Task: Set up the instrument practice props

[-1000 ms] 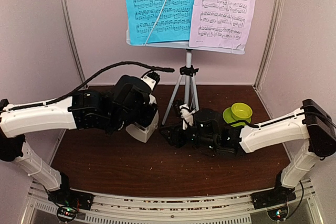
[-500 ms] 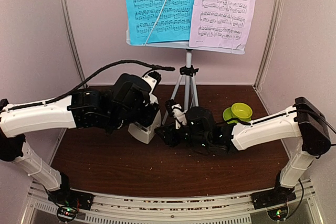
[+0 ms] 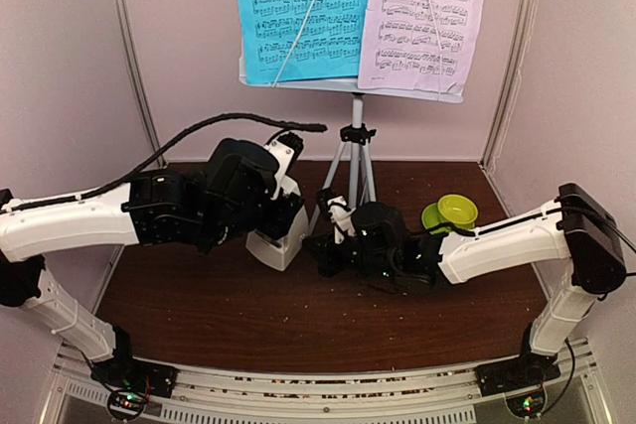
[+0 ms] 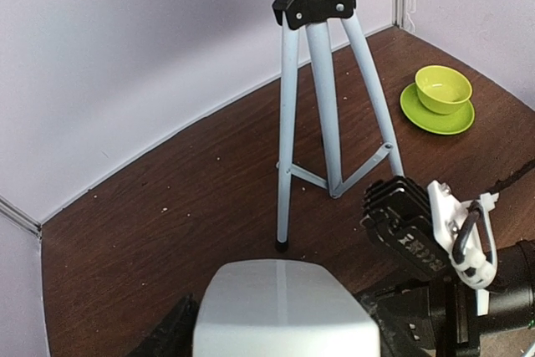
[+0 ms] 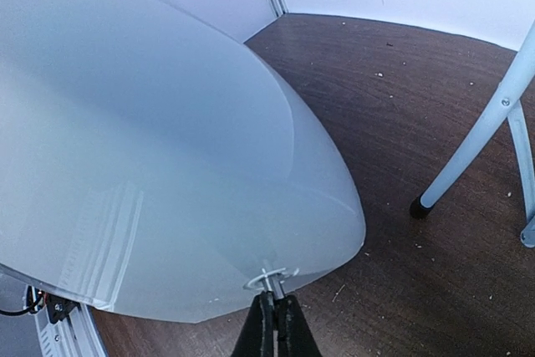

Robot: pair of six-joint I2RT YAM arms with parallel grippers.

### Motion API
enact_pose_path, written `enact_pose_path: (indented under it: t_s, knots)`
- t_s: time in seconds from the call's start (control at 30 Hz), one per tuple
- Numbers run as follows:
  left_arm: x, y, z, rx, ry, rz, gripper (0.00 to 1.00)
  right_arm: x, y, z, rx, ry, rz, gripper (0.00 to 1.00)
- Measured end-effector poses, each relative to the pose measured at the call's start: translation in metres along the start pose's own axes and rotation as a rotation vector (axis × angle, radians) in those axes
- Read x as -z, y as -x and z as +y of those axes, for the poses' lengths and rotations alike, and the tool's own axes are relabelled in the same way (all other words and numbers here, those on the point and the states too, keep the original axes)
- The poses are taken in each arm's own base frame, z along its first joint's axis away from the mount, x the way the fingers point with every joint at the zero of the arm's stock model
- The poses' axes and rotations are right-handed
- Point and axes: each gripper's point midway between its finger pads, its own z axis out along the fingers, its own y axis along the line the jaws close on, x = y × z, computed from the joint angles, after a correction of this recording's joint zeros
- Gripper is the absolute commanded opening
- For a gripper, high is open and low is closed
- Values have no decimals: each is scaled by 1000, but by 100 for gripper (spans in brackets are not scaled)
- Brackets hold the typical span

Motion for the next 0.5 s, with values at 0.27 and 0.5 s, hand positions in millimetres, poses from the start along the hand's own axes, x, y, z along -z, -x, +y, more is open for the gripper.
enact_pose_path:
  t_s: [0.27, 0.5]
  knots:
    - [2, -3, 0, 26, -19, -29, 8, 6, -2, -2, -67, 55, -1, 0]
    - [7, -5, 3, 58, -35, -68, 7, 9, 2, -1, -227, 193, 10, 0]
